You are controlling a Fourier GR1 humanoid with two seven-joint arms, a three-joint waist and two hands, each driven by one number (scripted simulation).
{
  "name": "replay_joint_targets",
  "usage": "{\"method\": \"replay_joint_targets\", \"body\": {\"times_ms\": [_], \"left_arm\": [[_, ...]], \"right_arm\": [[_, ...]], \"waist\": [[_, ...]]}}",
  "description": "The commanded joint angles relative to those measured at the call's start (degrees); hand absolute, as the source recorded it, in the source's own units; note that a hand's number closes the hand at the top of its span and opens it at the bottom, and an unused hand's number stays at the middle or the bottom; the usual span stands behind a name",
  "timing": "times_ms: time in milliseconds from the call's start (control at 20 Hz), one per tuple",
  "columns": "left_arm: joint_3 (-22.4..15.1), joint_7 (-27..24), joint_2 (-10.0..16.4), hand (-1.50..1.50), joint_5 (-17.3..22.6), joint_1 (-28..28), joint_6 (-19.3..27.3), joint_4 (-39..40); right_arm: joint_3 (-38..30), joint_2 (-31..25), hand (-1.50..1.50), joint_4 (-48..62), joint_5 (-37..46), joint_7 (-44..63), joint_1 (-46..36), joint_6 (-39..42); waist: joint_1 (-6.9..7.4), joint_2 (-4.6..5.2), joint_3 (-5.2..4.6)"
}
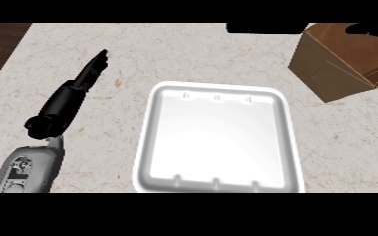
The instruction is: Pick the cupcake from the tray and place it in the cardboard box
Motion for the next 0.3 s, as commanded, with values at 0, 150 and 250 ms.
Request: {"method": "replay_joint_targets", "body": {"times_ms": [0,150,250], "left_arm": [[-1.7,1.08,-1.38,0.0,-1.84,0.93,1.52,-1.78],[-1.16,0.94,-0.62,0.0,-0.38,0.64,-0.15,-3.31],[-2.17,3.96,-1.78,0.0,0.27,-0.76,-0.65,-3.98]], "right_arm": [[-8.18,-2.1,-1.5,3.1,-7.38,3.47,-0.22,-1.88],[-10.76,-6.06,-1.5,4.67,-9.43,1.51,3.19,-1.39],[-10.84,-4.72,-1.5,4.1,-9.53,-0.81,4.19,-4.69]], "waist": [[0.24,-0.01,-0.06],[1.2,0.63,0.05],[1.32,0.64,0.03]]}}
